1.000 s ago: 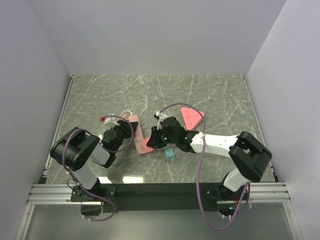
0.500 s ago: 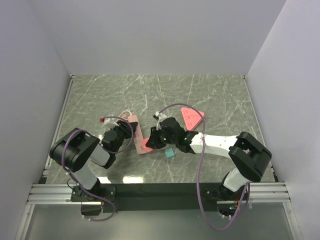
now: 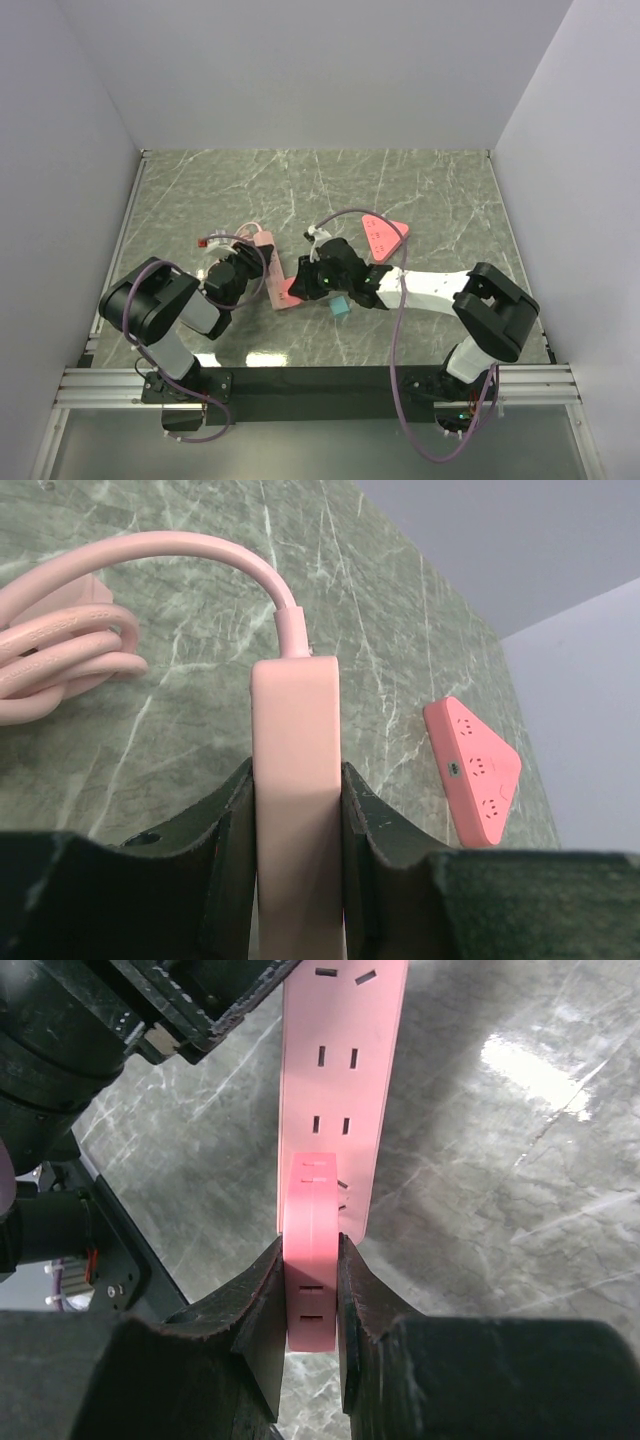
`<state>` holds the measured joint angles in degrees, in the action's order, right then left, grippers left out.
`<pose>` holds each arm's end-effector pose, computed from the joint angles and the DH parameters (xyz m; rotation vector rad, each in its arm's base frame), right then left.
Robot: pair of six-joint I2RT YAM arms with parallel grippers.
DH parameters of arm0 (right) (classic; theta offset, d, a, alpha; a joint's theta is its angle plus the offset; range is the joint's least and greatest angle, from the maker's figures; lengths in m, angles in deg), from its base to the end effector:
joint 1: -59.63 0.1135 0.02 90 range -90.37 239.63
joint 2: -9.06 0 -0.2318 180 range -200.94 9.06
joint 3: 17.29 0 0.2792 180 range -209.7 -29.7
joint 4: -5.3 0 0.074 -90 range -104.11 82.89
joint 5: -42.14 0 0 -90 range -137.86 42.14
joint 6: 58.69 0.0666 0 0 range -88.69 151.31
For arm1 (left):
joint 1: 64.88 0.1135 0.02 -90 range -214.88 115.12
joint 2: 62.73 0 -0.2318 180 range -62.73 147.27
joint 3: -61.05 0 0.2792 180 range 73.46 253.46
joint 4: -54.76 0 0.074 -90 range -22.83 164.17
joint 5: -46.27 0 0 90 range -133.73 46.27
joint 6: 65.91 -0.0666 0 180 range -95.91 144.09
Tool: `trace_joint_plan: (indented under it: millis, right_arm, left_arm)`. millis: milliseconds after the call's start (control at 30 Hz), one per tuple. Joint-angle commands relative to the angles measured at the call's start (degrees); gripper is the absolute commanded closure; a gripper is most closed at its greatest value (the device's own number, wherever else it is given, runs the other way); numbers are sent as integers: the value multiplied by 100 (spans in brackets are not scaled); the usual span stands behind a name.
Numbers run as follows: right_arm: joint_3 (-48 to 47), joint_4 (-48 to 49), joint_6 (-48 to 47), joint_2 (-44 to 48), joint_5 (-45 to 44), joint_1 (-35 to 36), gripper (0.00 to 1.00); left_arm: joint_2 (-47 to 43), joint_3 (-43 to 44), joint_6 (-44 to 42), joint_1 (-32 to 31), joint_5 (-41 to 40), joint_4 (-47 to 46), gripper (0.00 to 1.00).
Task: Insert the plug
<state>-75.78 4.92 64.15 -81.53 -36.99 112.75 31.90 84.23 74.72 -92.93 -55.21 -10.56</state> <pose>0.2159 0.3087 0.1221 -0.5286 2.2661 1.0312 0.2410 -0.1134 0.0650 -0.4958 1.6790 -0.8574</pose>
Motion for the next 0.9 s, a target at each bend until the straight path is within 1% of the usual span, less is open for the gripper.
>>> trace_joint_plan:
  millis: [0, 233, 400, 467, 733, 867]
  right_arm:
    - [-85, 273, 126, -126, -42, 146, 100]
    - [-129, 396, 214, -319, -94, 251, 100]
    - [-76, 388, 311, -328, -287, 304, 100]
    - [-15, 431, 407, -346, -323, 304, 100]
    - [12, 537, 636, -636, -42, 330, 100]
    - [-76, 458, 627, -741, -33, 400, 100]
  left_arm:
    - [-50, -101, -335, -69, -231, -743, 100]
    - [-50, -171, -247, -183, -450, -770, 100]
    - [-50, -347, -194, -280, -969, -874, 100]
    - [-6, -356, -142, -288, -1040, -910, 100]
    - [425, -365, 78, -367, -1295, -1296, 100]
    - [451, -259, 96, -411, -1347, -1157, 100]
